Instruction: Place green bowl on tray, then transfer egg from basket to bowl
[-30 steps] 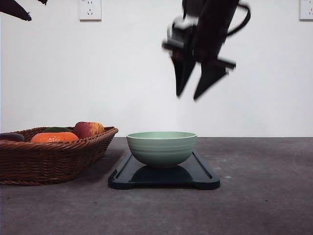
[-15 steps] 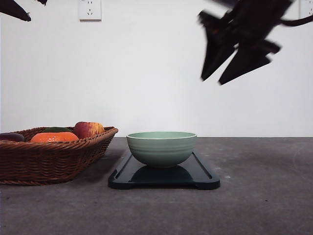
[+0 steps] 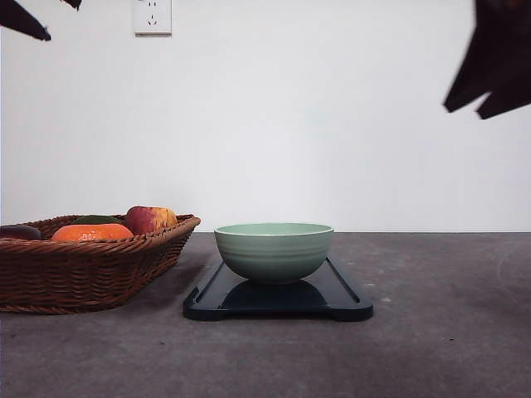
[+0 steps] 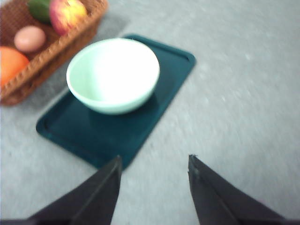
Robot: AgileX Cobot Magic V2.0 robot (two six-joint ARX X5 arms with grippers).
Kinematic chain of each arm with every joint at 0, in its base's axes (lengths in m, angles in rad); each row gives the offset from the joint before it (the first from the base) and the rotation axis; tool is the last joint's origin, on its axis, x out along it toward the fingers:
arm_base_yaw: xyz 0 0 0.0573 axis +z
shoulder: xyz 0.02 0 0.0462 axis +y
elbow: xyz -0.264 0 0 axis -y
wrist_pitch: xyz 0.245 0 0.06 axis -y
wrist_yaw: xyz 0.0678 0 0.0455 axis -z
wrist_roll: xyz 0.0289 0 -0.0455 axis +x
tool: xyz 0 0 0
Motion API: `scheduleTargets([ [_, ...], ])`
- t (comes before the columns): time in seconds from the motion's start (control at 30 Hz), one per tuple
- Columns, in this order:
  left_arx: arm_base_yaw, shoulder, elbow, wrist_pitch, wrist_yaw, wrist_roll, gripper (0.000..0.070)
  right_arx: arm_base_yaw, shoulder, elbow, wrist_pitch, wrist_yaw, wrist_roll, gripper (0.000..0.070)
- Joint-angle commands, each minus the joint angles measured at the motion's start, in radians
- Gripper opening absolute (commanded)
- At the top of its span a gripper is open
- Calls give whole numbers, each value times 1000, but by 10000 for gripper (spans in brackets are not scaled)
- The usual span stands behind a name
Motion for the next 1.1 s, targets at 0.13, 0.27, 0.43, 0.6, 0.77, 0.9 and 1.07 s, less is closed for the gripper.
scheduleTargets([
  [0.13, -47, 106, 43, 0, -89, -113, 350, 7, -4, 2, -1, 17, -10, 277],
  [0.27, -85, 200, 80, -1, -185, -107, 351, 7, -3, 2, -1, 17, -10, 277],
  [0.43, -133, 338, 163, -27, -323, -76, 351, 7, -3, 2, -1, 18, -10, 277],
  [0.6, -165, 490, 280, -116, -440, -28, 353, 7, -3, 2, -1, 18, -9, 277],
  [0.77, -175, 611, 358, -155, -491, -6, 395, 7, -3, 2, -2, 18, -9, 277],
  [0.9, -174, 683, 374, -136, -497, -1, 434, 7, -3, 2, -3, 18, -9, 277],
  [1.07, -174, 757, 374, -108, -538, 1, 434, 7, -3, 2, -6, 17, -9, 277],
])
